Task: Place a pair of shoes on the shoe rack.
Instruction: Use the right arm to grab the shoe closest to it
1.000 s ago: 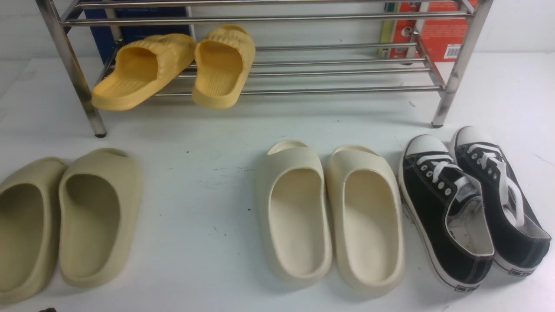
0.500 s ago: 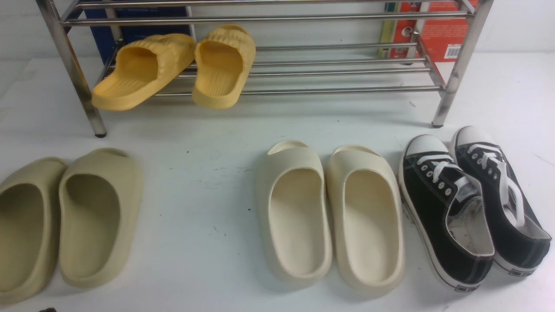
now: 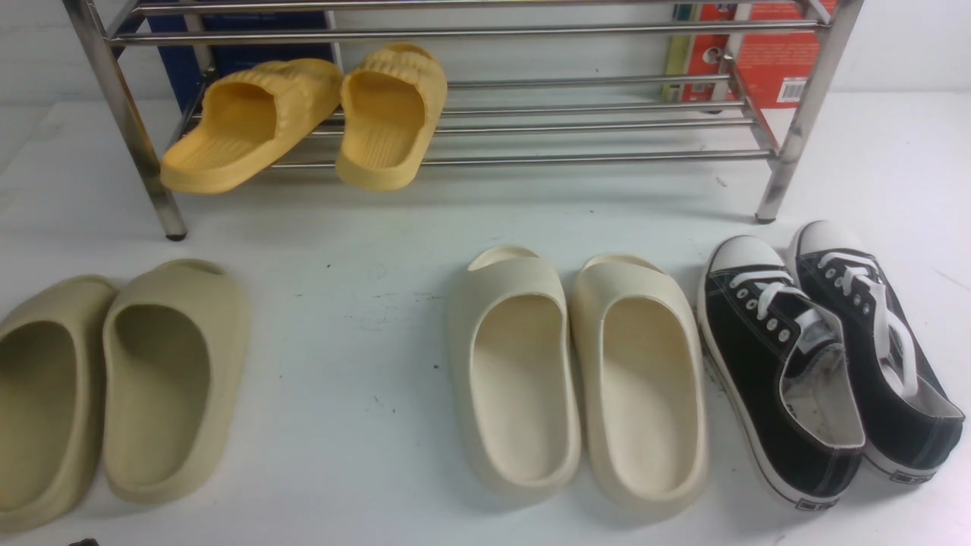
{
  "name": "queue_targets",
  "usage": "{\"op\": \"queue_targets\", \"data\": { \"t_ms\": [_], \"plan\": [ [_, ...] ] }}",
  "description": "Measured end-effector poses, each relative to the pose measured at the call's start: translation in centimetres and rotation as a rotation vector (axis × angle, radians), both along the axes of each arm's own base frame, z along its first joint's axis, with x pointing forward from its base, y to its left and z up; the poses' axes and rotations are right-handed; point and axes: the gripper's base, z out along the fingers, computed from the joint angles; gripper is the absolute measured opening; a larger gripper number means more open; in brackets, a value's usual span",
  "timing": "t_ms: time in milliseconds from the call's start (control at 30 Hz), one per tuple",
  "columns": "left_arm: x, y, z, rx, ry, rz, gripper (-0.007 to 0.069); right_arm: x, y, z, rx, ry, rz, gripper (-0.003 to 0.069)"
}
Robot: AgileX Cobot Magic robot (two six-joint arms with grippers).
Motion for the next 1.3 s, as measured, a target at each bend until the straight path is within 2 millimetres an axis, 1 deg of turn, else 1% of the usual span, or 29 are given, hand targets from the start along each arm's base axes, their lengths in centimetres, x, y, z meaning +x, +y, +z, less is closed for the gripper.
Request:
{"op": "queue_targets", "data": {
  "t_ms": [33, 67, 133, 167, 200, 233, 267, 300, 333, 367, 433, 467, 500, 567, 600, 667, 733, 767, 800, 833, 900, 933, 967, 1000, 1033, 1100, 1200, 1267, 1300],
  "plan": [
    [0.0, 0.0, 0.0, 0.000, 0.000, 0.000, 0.0050, 1.0, 0.2, 1.5, -0.048, 0.080, 0.054, 0.0022],
    [0.0, 0.0, 0.0, 0.000, 0.000, 0.000, 0.0050, 1.6, 0.2, 2.1, -0.077, 0.132, 0.086, 0.0016],
    [0.0, 0.0, 0.0, 0.000, 0.000, 0.000, 0.0050, 3.1, 0.2, 3.2, -0.122, 0.235, 0.130, 0.0014],
    [0.0, 0.0, 0.0, 0.000, 0.000, 0.000, 0.0050, 3.8, 0.1, 3.2, -0.129, 0.272, 0.138, 0.0014],
    [0.0, 0.0, 0.0, 0.000, 0.000, 0.000, 0.0050, 5.4, -0.1, 3.6, -0.153, 0.340, 0.151, 0.0014],
    [0.0, 0.0, 0.0, 0.000, 0.000, 0.000, 0.0050, 6.7, -0.2, 3.5, -0.161, 0.391, 0.157, 0.0014],
    [0.0, 0.0, 0.0, 0.000, 0.000, 0.000, 0.0050, 7.5, -0.2, 3.3, -0.160, 0.422, 0.159, 0.0014],
    [0.0, 0.0, 0.0, 0.000, 0.000, 0.000, 0.0050, 7.8, -0.2, 3.4, -0.161, 0.425, 0.159, 0.0014],
    [0.0, 0.0, 0.0, 0.000, 0.000, 0.000, 0.0050, 9.3, -0.2, 3.0, -0.158, 0.478, 0.173, 0.0014],
    [0.0, 0.0, 0.0, 0.000, 0.000, 0.000, 0.0050, 10.3, 0.1, 2.7, -0.160, 0.508, 0.194, 0.0014],
    [0.0, 0.0, 0.0, 0.000, 0.000, 0.000, 0.0050, 11.0, 0.5, 2.4, -0.163, 0.524, 0.215, 0.0014],
    [0.0, 0.0, 0.0, 0.000, 0.000, 0.000, 0.0050, 12.0, 1.4, 1.8, -0.180, 0.551, 0.255, 0.0016],
    [0.0, 0.0, 0.0, 0.000, 0.000, 0.000, 0.0050, 12.5, 1.9, 1.5, -0.191, 0.565, 0.272, 0.0019],
    [0.0, 0.0, 0.0, 0.000, 0.000, 0.000, 0.0050, 12.9, 2.4, 1.1, -0.209, 0.581, 0.285, 0.0027],
    [0.0, 0.0, 0.0, 0.000, 0.000, 0.000, 0.0050, 13.5, 3.3, 0.5, -0.243, 0.608, 0.303, 0.0046],
    [0.0, 0.0, 0.0, 0.000, 0.000, 0.000, 0.0050, 14.1, 4.2, -0.2, -0.302, 0.634, 0.309, 0.0098],
    [0.0, 0.0, 0.0, 0.000, 0.000, 0.000, 0.0050, 14.9, 5.0, -1.0, -0.349, 0.665, 0.299, 0.0169],
    [0.0, 0.0, 0.0, 0.000, 0.000, 0.000, 0.0050, 15.3, 5.6, -1.6, -0.368, 0.686, 0.281, 0.0226],
    [0.0, 0.0, 0.0, 0.000, 0.000, 0.000, 0.0050, 15.4, 5.7, -1.7, -0.372, 0.690, 0.279, 0.0236],
    [0.0, 0.0, 0.0, 0.000, 0.000, 0.000, 0.0050, 16.0, 6.1, -2.5, -0.390, 0.712, 0.255, 0.0312],
    [0.0, 0.0, 0.0, 0.000, 0.000, 0.000, 0.0050, 16.8, 6.6, -3.7, -0.399, 0.739, 0.222, 0.0438],
    [0.0, 0.0, 0.0, 0.000, 0.000, 0.000, 0.0050, 16.9, 6.7, -3.8, -0.395, 0.740, 0.217, 0.0449],
    [0.0, 0.0, 0.0, 0.000, 0.000, 0.000, 0.0050, 17.5, 6.9, -4.6, -0.391, 0.751, 0.203, 0.0534],
    [0.0, 0.0, 0.0, 0.000, 0.000, 0.000, 0.0050, 17.8, 7.0, -5.0, -0.389, 0.755, 0.199, 0.0571],
    [0.0, 0.0, 0.0, 0.000, 0.000, 0.000, 0.0050, 18.3, 7.2, -5.9, -0.393, 0.768, 0.194, 0.0621],
    [0.0, 0.0, 0.0, 0.000, 0.000, 0.000, 0.0050, 19.0, 7.5, -7.0, -0.392, 0.778, 0.188, 0.0657],
    [0.0, 0.0, 0.0, 0.000, 0.000, 0.000, 0.0050, 19.6, 7.7, -8.2, -0.399, 0.786, 0.184, 0.0663],
    [0.0, 0.0, 0.0, 0.000, 0.000, 0.000, 0.0050, 20.2, 7.8, -9.2, -0.414, 0.793, 0.184, 0.0622],
    [0.0, 0.0, 0.0, 0.000, 0.000, 0.000, 0.0050, 20.2, 7.9, -9.2, -0.414, 0.791, 0.184, 0.0612]
  ]
}}
